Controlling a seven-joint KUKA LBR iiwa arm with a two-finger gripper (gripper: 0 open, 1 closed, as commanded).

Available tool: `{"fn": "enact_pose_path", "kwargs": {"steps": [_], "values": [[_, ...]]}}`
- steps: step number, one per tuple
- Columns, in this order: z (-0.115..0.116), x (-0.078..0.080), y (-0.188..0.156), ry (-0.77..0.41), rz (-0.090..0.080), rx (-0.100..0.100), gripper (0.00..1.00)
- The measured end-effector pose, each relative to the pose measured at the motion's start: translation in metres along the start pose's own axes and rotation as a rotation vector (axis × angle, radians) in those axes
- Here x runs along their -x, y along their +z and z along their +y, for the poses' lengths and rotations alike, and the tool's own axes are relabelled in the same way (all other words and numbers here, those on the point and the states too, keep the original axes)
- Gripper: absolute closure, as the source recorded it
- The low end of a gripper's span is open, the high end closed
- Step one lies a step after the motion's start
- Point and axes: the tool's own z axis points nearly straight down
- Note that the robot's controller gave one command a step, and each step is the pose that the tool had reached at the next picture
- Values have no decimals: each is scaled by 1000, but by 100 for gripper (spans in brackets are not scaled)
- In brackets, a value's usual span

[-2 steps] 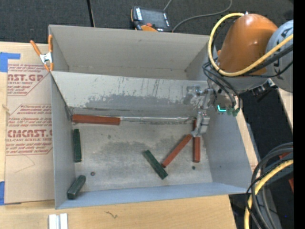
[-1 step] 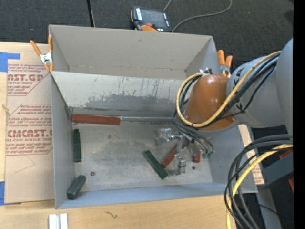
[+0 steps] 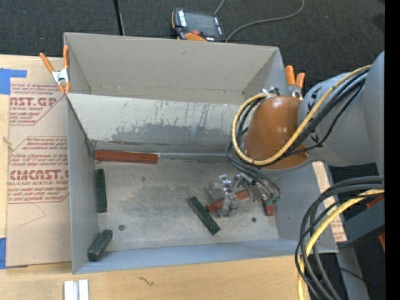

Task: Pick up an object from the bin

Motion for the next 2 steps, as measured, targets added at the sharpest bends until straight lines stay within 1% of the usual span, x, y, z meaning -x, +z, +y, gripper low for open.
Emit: {"fn": "enact_pose_path", "kwargs": {"steps": [1,2], "values": [[-9,20,-73,36,-8,-3,100],[-40,49,-171,32,-12,-5,100]]}}
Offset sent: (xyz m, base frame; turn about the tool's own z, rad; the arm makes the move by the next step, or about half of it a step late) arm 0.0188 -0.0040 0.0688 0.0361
